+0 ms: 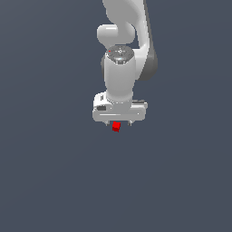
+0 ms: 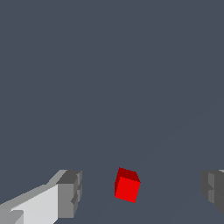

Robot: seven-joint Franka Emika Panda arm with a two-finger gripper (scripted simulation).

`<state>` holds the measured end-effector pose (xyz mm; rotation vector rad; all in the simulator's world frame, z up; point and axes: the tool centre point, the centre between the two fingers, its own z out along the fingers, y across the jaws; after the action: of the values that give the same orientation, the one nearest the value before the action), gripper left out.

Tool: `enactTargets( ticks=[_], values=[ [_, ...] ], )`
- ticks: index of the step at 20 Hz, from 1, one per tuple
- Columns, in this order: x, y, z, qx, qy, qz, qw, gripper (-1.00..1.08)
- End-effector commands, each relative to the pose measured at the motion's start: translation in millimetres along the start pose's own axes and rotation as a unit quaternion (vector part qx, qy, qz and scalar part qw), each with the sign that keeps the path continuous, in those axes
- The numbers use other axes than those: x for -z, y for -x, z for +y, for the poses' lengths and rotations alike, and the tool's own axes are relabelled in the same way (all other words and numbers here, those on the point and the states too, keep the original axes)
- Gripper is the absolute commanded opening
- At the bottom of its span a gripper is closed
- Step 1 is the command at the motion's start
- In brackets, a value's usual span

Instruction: Pick up the red cube and move it to a goal position.

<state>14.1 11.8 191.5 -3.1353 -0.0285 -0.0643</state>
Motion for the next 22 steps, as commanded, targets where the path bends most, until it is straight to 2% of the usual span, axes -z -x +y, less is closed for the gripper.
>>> enactTargets(
  ticks=[1, 11, 22],
  values=[
    [0.0, 0.0, 0.0, 0.000, 0.000, 0.000, 1.0000, 1.00],
    [-25.1, 15.7, 3.5, -0.021, 0.001, -0.003, 0.9998, 1.00],
    [-106.6, 67.7, 10.7, -0.089, 0.004, -0.013, 0.9959, 1.00]
  ],
)
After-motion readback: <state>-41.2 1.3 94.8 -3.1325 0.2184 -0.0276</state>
